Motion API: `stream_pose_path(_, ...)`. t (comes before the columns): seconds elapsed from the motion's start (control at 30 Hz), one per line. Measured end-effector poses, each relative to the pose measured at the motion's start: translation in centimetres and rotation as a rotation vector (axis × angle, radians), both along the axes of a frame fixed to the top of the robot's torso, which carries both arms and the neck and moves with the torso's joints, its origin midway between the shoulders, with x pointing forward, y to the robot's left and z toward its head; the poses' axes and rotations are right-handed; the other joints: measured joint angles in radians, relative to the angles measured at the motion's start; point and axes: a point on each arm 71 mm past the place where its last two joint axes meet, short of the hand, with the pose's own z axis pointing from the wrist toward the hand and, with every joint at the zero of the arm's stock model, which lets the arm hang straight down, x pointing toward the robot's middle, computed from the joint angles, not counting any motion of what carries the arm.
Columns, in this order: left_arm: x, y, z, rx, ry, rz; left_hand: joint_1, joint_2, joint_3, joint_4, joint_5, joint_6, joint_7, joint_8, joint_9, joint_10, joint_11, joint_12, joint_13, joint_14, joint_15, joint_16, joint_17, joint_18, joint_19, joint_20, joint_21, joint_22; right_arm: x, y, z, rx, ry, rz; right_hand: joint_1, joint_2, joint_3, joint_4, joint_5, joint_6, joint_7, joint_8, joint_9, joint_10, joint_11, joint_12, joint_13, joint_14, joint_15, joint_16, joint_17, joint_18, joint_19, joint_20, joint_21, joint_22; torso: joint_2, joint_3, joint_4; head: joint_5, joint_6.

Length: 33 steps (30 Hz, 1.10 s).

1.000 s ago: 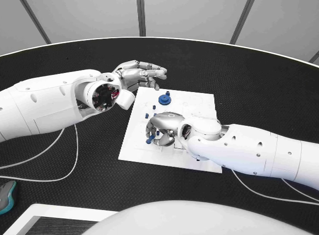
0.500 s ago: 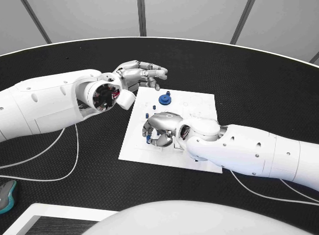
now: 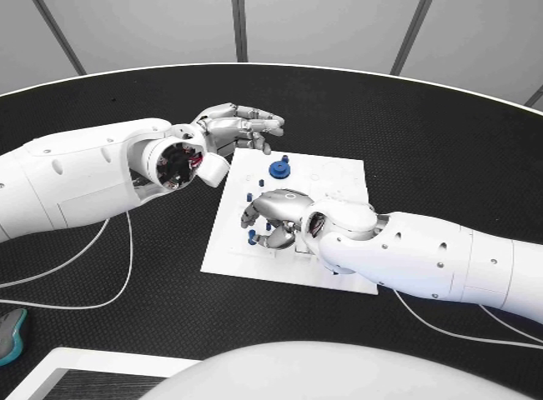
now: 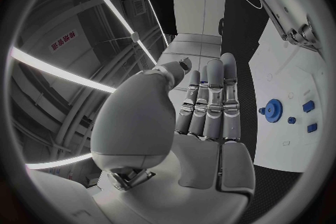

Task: Assemble the parts on the task board

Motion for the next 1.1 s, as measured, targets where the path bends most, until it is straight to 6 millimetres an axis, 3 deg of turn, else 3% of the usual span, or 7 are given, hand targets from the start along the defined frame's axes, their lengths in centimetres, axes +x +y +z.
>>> stream_pose_path(0.2, 0.0, 0.2, 0.0, 0.001, 0.001, 0.002, 0.000, 0.000, 0.000, 0.000, 0.000, 0.000, 0.000, 0.000, 0.000, 0.000, 0.000, 0.000, 0.000, 0.000, 0.000, 0.000, 0.000, 0.000, 0.000, 0.000, 0.000, 0.000, -0.9, -0.4, 0.7, 0.046, -0.015, 0.016, -0.007, -0.011, -0.033, 0.000, 0.000, -0.038, -0.019, -0.017, -0.004, -0.067, 0.010, 0.003, -0.017, 0.002, 0.009, -0.003, -0.008, 0.009, -0.035, 0.007, -0.108, -0.058, 0.000, 0.0008, -0.0004, -0.003, 0.000)
stream_pose_path(0.47, 0.1, 0.3, 0.0, 0.001, -0.001, 0.006, 0.000, 0.000, 0.000, 0.000, 0.000, 0.000, 0.000, 0.000, 0.000, 0.000, 0.000, 0.000, 0.000, 0.000, 0.000, 0.000, 0.001, 0.000, 0.000, 0.000, 0.000, 0.000, -2.9, -2.3, 2.5, 0.154, -0.046, 0.025, -0.013, -0.016, -0.059, 0.018, 0.000, -0.023, -0.004, -0.011, 0.004, -0.024, -0.002, 0.067, -0.014, 0.002, 0.009, -0.009, -0.019, 0.016, -0.032, 0.004, -0.129, -0.076, -0.004, 0.0013, -0.0031, -0.012, 0.000)
stream_pose_path(0.6, 0.1, 0.4, 0.0, 0.001, -0.002, 0.010, 0.000, 0.000, 0.000, 0.000, 0.000, 0.000, 0.000, 0.000, 0.000, 0.000, 0.000, 0.000, 0.000, 0.000, 0.000, 0.000, 0.001, 0.000, 0.000, 0.000, 0.000, 0.000, -3.3, -4.6, 3.7, 0.205, -0.023, -0.026, -0.030, 0.001, -0.061, 0.032, -0.003, 0.048, 0.003, 0.032, 0.020, 0.154, -0.029, 0.177, 0.024, 0.003, -0.012, -0.009, -0.014, 0.016, -0.004, -0.016, -0.091, -0.058, -0.007, 0.0020, -0.0045, -0.021, 0.000)
stream_pose_path(0.7, 0.1, 0.6, 0.0, 0.002, -0.003, 0.014, 0.000, 0.000, 0.000, 0.000, 0.000, 0.000, 0.000, 0.000, 0.000, 0.000, 0.000, 0.000, 0.000, 0.000, 0.000, 0.000, 0.001, 0.000, 0.000, 0.000, 0.000, 0.000, -3.1, -6.7, 4.3, 0.207, 0.032, -0.088, -0.053, 0.006, -0.090, 0.061, -0.037, 0.106, -0.022, 0.073, 0.037, 0.291, -0.065, 0.289, 0.096, 0.002, -0.042, -0.001, 0.003, 0.016, 0.020, -0.040, -0.049, -0.036, -0.008, 0.0021, -0.0051, -0.034, 0.000)
stream_pose_path(0.83, 0.1, 0.9, 0.0, 0.003, -0.005, 0.021, 0.000, 0.000, 0.000, 0.000, 0.000, 0.000, 0.000, 0.000, 0.000, 0.000, 0.000, 0.000, 0.000, 0.000, 0.000, 0.000, 0.001, 0.000, 0.000, 0.000, 0.000, 0.000, -3.0, -10.9, 4.8, 0.212, 0.140, -0.227, -0.096, 0.001, -0.152, 0.122, -0.045, 0.117, -0.055, 0.145, 0.091, 0.291, -0.098, 0.551, 0.362, 0.001, -0.063, 0.046, 0.023, -0.006, 0.072, -0.065, 0.043, 0.017, -0.009, 0.0017, -0.0065, -0.058, 0.000)
stream_pose_path(1.03, 0.1, 1.0, 0.0, 0.004, -0.006, 0.026, 0.000, 0.000, 0.000, 0.000, 0.000, 0.000, 0.000, 0.000, 0.000, 0.000, 0.000, 0.000, 0.000, 0.000, 0.000, 0.000, 0.001, 0.000, 0.000, 0.000, 0.000, -0.001, -3.2, -16.7, 4.8, 0.212, 0.231, -0.426, -0.118, 0.003, -0.215, 0.200, -0.045, 0.072, -0.061, 0.227, 0.176, 0.349, -0.099, 1.020, 0.887, 0.003, -0.072, 0.100, 0.023, -0.008, 0.103, -0.071, 0.126, 0.073, -0.012, 0.0044, -0.0128, -0.086, 0.000)
stream_pose_path(1.1, 0.2, 1.0, 0.0, 0.004, -0.006, 0.026, 0.000, 0.000, 0.000, 0.000, 0.000, 0.000, 0.000, 0.000, 0.000, 0.000, 0.000, 0.000, 0.000, 0.000, 0.000, 0.000, 0.001, 0.000, 0.000, 0.000, 0.000, -0.001, -3.4, -18.4, 4.6, 0.207, 0.244, -0.489, -0.118, 0.003, -0.235, 0.223, -0.045, 0.062, -0.062, 0.243, 0.194, 0.383, -0.097, 1.115, 0.994, 0.003, -0.072, 0.111, 0.023, -0.030, 0.123, -0.072, 0.177, 0.102, -0.014, 0.0056, -0.0161, -0.096, 0.000)
